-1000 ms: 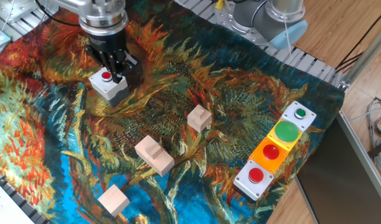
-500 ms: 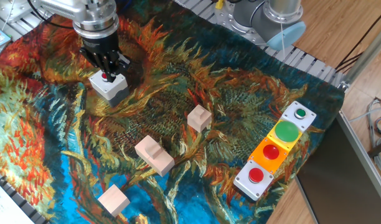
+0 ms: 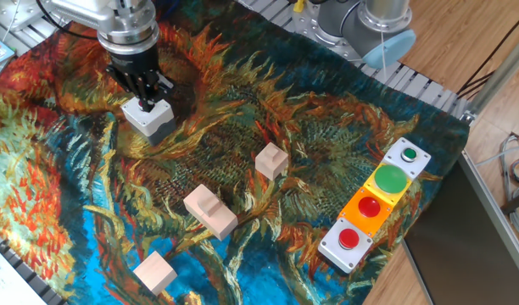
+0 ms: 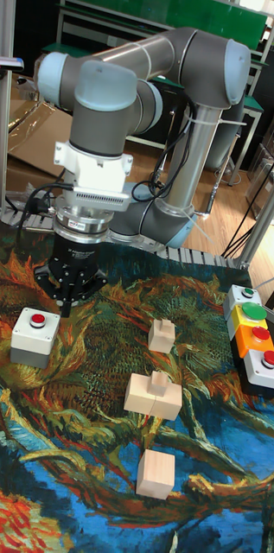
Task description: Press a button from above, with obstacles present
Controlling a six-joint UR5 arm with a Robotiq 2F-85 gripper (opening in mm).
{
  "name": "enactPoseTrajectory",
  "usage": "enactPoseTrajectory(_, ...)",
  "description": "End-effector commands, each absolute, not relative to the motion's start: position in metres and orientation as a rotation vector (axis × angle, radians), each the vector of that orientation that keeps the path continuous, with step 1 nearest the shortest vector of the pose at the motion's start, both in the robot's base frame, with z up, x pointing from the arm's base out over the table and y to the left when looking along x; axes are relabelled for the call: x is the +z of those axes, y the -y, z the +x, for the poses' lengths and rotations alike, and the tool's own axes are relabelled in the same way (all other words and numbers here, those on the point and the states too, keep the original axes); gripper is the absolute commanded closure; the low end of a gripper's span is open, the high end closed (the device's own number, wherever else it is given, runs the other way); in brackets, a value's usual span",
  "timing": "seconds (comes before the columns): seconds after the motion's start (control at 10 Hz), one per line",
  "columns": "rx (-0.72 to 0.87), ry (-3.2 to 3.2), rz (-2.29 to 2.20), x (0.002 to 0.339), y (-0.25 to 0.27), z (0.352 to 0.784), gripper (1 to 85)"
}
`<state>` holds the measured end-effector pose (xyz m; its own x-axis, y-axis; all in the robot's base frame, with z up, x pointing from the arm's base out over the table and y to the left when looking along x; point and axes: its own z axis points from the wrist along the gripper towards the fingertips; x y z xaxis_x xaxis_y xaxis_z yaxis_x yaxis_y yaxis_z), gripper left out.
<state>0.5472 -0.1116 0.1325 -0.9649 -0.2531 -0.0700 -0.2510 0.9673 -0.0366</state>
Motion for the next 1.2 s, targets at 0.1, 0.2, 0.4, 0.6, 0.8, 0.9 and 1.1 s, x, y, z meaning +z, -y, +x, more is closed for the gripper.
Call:
enactPoseTrajectory(0.1,-0.064,-3.036,-0.388,0.127,0.125,0.552,80.7)
enactPoseTrajectory(0.2,-0.065,-3.033,-0.400,0.127,0.131,0.553,80.7)
enactPoseTrajectory(0.4,-0.079,-3.036,-0.427,0.127,0.136,0.553,79.7)
enactPoseTrajectory(0.6,-0.042,-3.023,-0.454,0.127,0.129,0.554,77.7)
enactPoseTrajectory(0.8,-0.016,-3.011,-0.442,0.127,0.125,0.558,77.7)
enactPoseTrajectory(0.9,0.000,-3.012,-0.439,0.122,0.126,0.558,77.3)
enactPoseTrajectory(1.1,-0.022,-3.009,-0.463,0.113,0.142,0.552,77.0)
